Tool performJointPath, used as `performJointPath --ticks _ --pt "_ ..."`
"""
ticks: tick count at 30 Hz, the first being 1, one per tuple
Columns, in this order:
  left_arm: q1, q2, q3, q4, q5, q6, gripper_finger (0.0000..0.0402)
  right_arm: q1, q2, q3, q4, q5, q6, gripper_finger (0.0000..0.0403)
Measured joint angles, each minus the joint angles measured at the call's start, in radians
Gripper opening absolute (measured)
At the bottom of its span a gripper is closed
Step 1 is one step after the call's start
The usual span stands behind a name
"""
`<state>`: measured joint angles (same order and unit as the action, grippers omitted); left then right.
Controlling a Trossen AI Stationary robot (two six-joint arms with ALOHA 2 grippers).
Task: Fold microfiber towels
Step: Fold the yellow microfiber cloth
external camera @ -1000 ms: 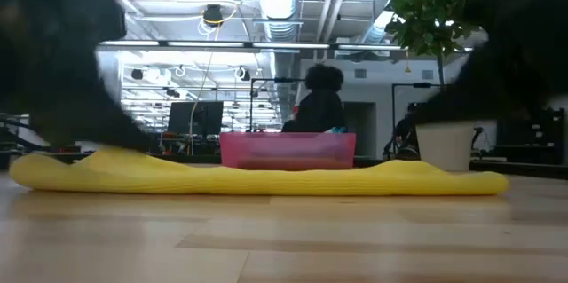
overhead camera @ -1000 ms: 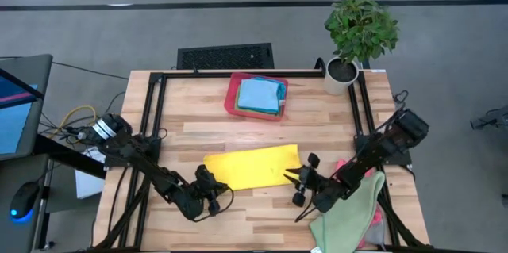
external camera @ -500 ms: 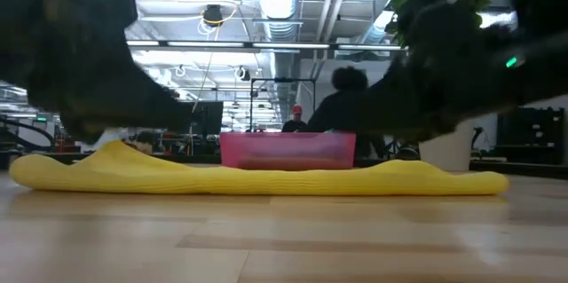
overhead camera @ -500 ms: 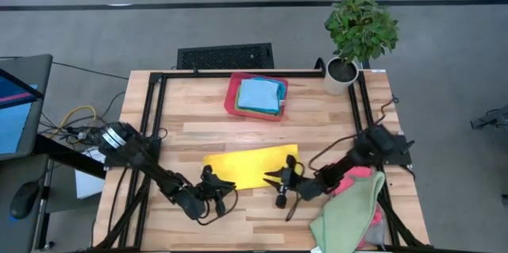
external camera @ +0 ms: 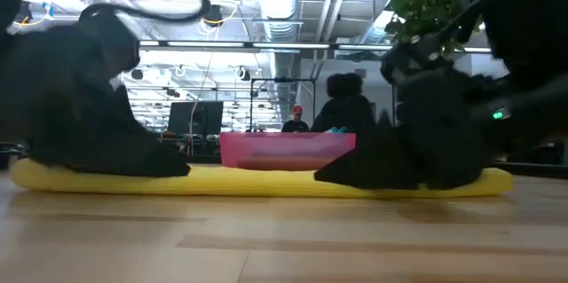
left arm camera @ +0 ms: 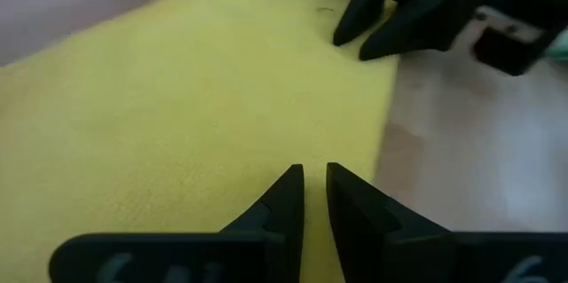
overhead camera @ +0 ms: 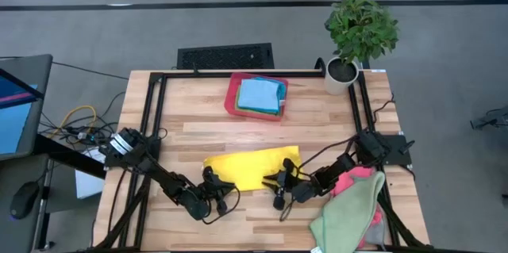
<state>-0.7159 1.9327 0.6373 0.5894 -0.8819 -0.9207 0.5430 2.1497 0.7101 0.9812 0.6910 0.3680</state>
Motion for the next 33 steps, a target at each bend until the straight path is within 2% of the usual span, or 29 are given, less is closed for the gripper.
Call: performJointPath --ticks 4,8,14,20,24,29,33 --pt "-0.002 -0.129 0.002 0.009 -0.016 0.124 0.0042 -0.001 -0.105 0.004 0.019 0.004 -0.118 0.0118" --pt "0.0 -0.184 0.003 0.014 -0.062 0.196 0.0042 -0.004 -0.15 0.018 0.013 0.012 -0.2 0.0118" --pt "0.001 -0.103 0.002 0.003 -0.072 0.162 0.0042 -0.029 -0.068 0.108 0.017 -0.1 -0.213 0.0118" --pt "0.006 0.048 0.003 0.012 -0.047 0.024 0.0042 -0.056 0.048 0.177 0.011 -0.129 -0.184 0.0118" --pt "-0.001 0.106 0.013 0.019 -0.099 -0.006 0.0042 -0.07 0.12 0.187 0.012 -0.164 -0.124 0.0118" --pt "-0.018 0.087 0.023 0.016 -0.085 0.038 0.0042 -0.063 0.153 0.181 0.018 -0.156 -0.068 0.0118" --pt "-0.02 0.015 0.026 0.022 -0.026 0.057 0.0042 -0.055 0.11 0.169 -0.018 -0.139 -0.083 0.0118"
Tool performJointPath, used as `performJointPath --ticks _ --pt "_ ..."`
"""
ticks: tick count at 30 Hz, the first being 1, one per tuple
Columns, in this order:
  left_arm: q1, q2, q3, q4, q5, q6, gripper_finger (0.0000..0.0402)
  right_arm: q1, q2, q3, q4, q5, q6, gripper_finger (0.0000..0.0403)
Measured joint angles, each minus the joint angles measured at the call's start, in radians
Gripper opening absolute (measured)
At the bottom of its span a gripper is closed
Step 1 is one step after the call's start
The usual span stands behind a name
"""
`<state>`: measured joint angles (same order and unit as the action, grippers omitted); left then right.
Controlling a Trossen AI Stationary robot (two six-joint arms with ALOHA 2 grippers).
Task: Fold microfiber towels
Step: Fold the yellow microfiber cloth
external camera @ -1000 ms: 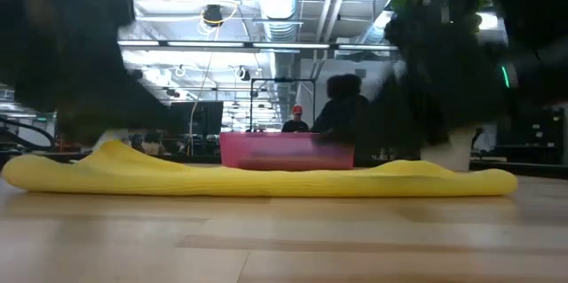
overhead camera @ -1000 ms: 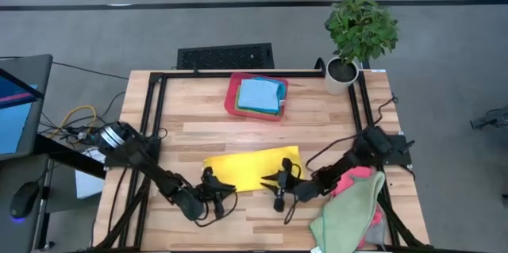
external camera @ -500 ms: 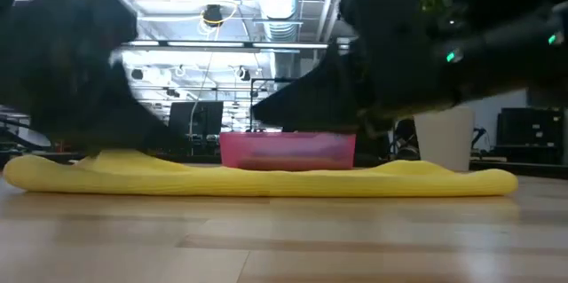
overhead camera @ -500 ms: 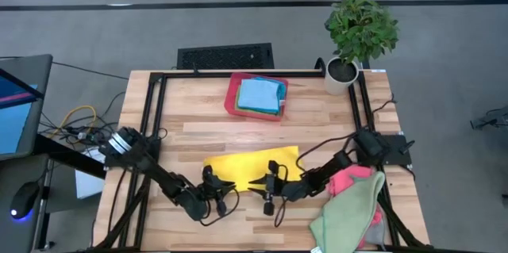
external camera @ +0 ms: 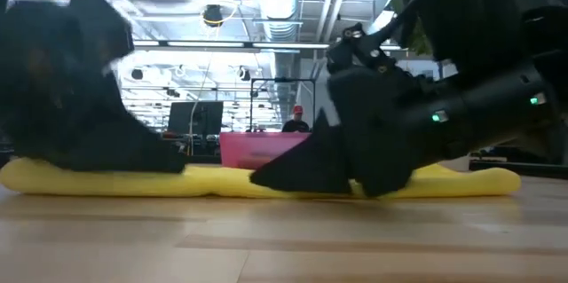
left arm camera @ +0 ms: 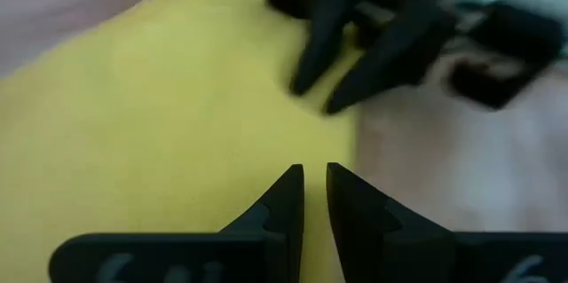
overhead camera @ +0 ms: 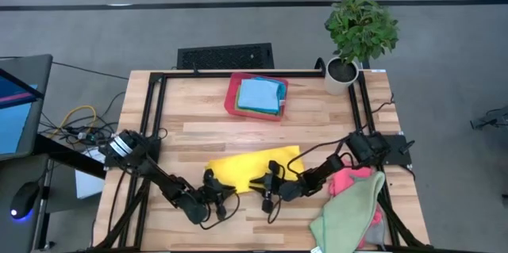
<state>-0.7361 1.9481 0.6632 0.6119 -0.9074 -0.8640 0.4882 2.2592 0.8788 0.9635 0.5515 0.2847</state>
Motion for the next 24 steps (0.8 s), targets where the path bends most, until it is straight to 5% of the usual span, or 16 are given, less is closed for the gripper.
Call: performJointPath --ticks 10,16,24 --pt "0.017 -0.163 0.006 -0.113 -0.196 0.23 0.0042 -0.026 -0.265 -0.113 -0.016 0.12 -0.157 0.0118" --pt "0.105 -0.16 -0.026 -0.397 -0.204 -0.104 0.0042 -0.101 -0.343 -0.258 -0.017 0.162 -0.047 0.0118" --pt "0.132 -0.16 -0.157 -0.411 -0.143 -0.346 0.0042 -0.152 -0.225 -0.366 -0.003 0.191 0.149 0.0118"
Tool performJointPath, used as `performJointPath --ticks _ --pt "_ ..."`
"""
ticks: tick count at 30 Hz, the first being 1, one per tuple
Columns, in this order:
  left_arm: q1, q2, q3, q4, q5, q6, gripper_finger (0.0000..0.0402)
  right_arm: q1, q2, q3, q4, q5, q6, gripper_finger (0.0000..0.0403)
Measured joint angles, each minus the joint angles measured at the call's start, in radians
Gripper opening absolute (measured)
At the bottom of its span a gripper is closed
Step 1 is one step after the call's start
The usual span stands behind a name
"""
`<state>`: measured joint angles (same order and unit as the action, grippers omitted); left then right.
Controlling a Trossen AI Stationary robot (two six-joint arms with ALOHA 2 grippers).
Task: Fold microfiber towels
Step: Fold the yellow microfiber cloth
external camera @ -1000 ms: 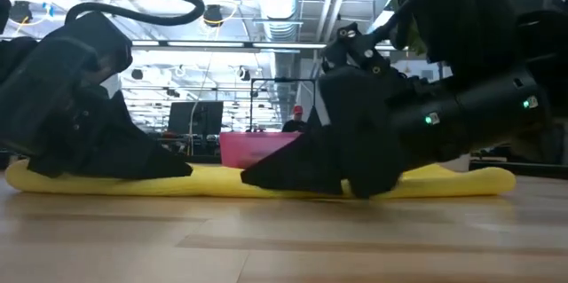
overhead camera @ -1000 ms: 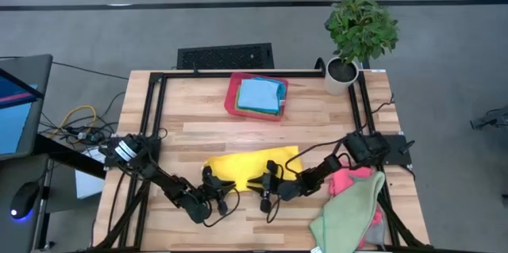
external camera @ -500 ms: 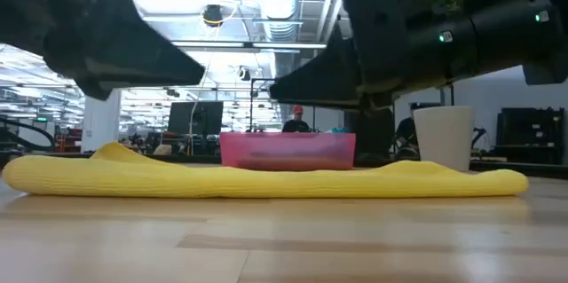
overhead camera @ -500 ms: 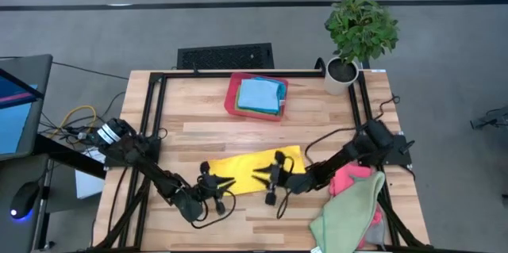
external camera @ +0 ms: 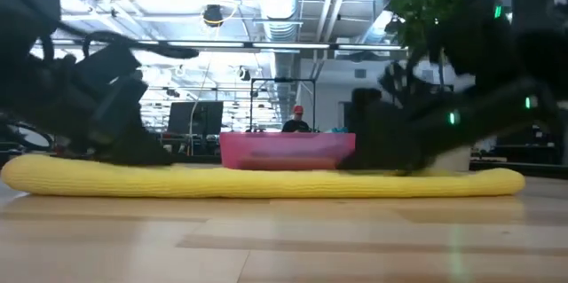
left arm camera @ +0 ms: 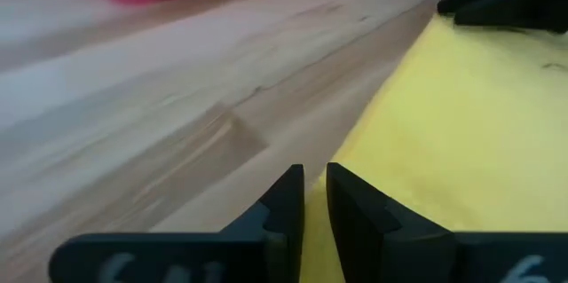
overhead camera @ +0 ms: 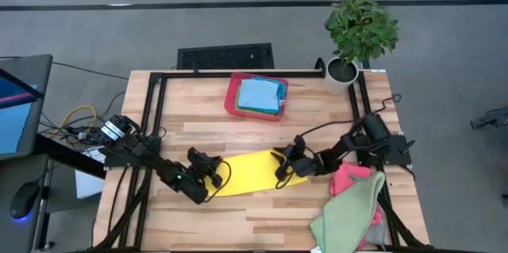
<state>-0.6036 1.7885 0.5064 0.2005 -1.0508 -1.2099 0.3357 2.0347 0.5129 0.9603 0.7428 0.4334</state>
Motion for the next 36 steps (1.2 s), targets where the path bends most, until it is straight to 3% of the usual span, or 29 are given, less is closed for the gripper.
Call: performJointPath --ticks 3,7,13,20,24,30,36 --pt "-0.003 0.0 -0.024 0.0 0.011 -0.058 0.0042 -0.009 0.061 -0.012 0.058 0.042 0.076 0.0118" --pt "-0.005 0.0 -0.026 0.013 0.032 -0.035 0.0042 0.002 0.079 -0.024 0.152 0.043 0.045 0.0118" --pt "-0.005 -0.082 -0.017 0.058 0.052 0.1 0.0042 0.041 -0.101 -0.044 0.152 0.006 -0.086 0.0118" --pt "-0.026 -0.236 0.01 0.088 -0.057 0.268 0.0042 0.082 -0.261 -0.108 0.032 0.131 -0.116 0.0118" --pt "-0.025 -0.187 0.01 0.101 -0.034 0.252 0.0042 0.083 -0.231 -0.151 0.036 0.154 -0.001 0.0118" --pt "-0.024 -0.003 0.009 0.123 0.027 0.093 0.0042 0.082 -0.065 -0.154 0.036 0.152 0.198 0.0118" --pt "-0.027 0.12 0.012 0.167 0.013 0.021 0.0042 0.098 0.045 -0.142 0.119 0.209 0.216 0.0118"
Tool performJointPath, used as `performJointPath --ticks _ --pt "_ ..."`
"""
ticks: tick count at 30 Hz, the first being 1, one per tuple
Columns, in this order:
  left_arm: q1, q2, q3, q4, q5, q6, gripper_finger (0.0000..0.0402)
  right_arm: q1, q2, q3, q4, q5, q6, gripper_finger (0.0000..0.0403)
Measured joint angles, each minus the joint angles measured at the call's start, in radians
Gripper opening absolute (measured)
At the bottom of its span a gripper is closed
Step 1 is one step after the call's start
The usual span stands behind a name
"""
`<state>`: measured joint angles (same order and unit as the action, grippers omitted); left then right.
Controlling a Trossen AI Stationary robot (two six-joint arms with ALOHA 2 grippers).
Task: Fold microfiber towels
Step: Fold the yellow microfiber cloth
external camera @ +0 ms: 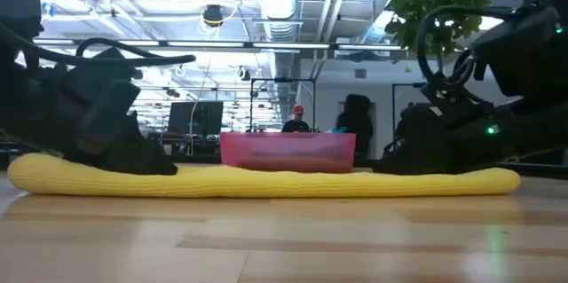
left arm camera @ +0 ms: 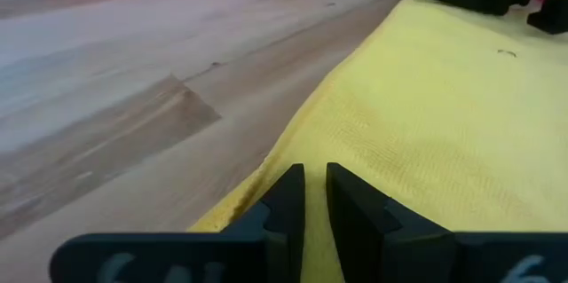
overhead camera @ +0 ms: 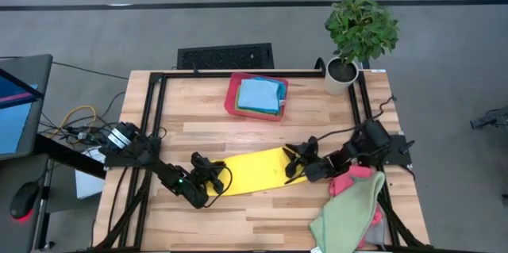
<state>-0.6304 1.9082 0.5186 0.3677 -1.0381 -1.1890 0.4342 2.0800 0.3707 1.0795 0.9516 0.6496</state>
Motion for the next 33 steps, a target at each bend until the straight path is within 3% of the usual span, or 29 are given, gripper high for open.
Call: performJointPath --ticks 4,9,13,19,25,33 --pt "-0.012 -0.045 -0.002 0.028 0.027 0.043 0.0042 0.011 -0.028 -0.007 0.053 -0.044 -0.064 0.0118" --pt "-0.013 -0.229 0.008 0.039 0.035 0.194 0.0042 0.008 -0.141 -0.013 0.062 -0.083 -0.134 0.0118" --pt "-0.003 -0.384 0.008 -0.037 0.086 0.305 0.0057 0.02 -0.234 -0.012 0.066 -0.078 -0.227 0.0118" --pt "-0.003 -0.511 0.007 -0.264 0.118 0.246 0.0104 0.04 -0.312 -0.008 0.065 -0.07 -0.277 0.0118" --pt "-0.004 -0.425 0.007 -0.275 0.224 0.186 0.0123 0.057 -0.25 0.041 0.063 -0.075 -0.281 0.0118" --pt "-0.026 -0.132 0.009 -0.177 0.154 0.025 0.0123 0.057 -0.072 0.129 0.066 -0.121 -0.205 0.0118"
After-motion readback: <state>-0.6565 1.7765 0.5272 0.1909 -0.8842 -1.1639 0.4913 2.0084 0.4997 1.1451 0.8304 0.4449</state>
